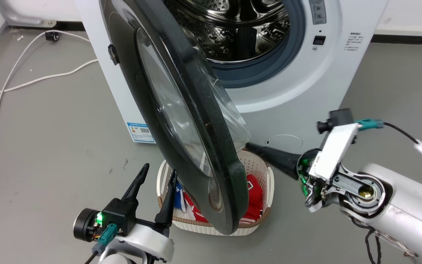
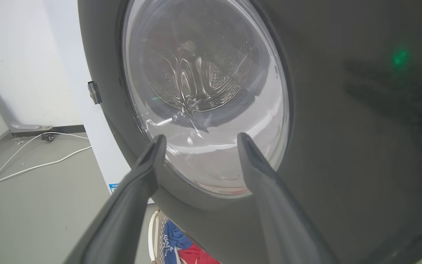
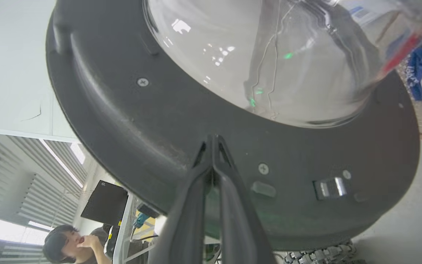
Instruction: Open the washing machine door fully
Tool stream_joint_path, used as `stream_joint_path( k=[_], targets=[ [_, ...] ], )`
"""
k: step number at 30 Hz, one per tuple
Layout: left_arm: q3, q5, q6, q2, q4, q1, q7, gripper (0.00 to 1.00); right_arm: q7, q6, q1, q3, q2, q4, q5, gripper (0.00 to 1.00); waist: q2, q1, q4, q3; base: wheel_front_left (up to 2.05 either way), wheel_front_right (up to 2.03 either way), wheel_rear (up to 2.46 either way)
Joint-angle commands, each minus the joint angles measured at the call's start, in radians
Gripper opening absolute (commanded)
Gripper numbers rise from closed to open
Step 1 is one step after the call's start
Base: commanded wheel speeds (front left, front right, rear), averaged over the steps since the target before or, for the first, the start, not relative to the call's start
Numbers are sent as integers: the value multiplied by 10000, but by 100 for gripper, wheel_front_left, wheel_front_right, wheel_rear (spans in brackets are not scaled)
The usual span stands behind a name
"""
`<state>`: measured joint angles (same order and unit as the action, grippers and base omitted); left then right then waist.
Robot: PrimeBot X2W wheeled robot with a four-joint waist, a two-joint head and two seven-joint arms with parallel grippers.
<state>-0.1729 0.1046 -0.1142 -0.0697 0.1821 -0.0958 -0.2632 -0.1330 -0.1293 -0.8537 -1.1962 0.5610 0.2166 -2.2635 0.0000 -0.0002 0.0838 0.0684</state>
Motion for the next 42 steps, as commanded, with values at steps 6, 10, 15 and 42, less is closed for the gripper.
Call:
stream_joint_path(
  k=[6, 10, 15, 42],
  targets=[
    [89, 70, 67, -75, 45, 251, -24, 100, 2659, -25, 602, 25, 284, 518, 1912, 0, 0, 2, -256, -293, 0, 0, 0],
    [170, 131, 86, -119, 54, 333, -24, 100, 3828, -25, 1148, 203, 627, 765, 2822, 0, 0, 2, -473, -456, 0, 0, 0],
    [429, 234, 219, -284, -41, 503, -24, 100, 3968, -24, 2616, 3080, 514, 2244, 5697, 0, 0, 2, -882, -596, 0, 0, 0],
    [755, 459, 575, -695, -158, 658, -24, 100, 2058, -15, 8894, 12609, -4268, -3076, 20359, 100, 0, 2, -1038, -743, 0, 0, 0]
  ],
)
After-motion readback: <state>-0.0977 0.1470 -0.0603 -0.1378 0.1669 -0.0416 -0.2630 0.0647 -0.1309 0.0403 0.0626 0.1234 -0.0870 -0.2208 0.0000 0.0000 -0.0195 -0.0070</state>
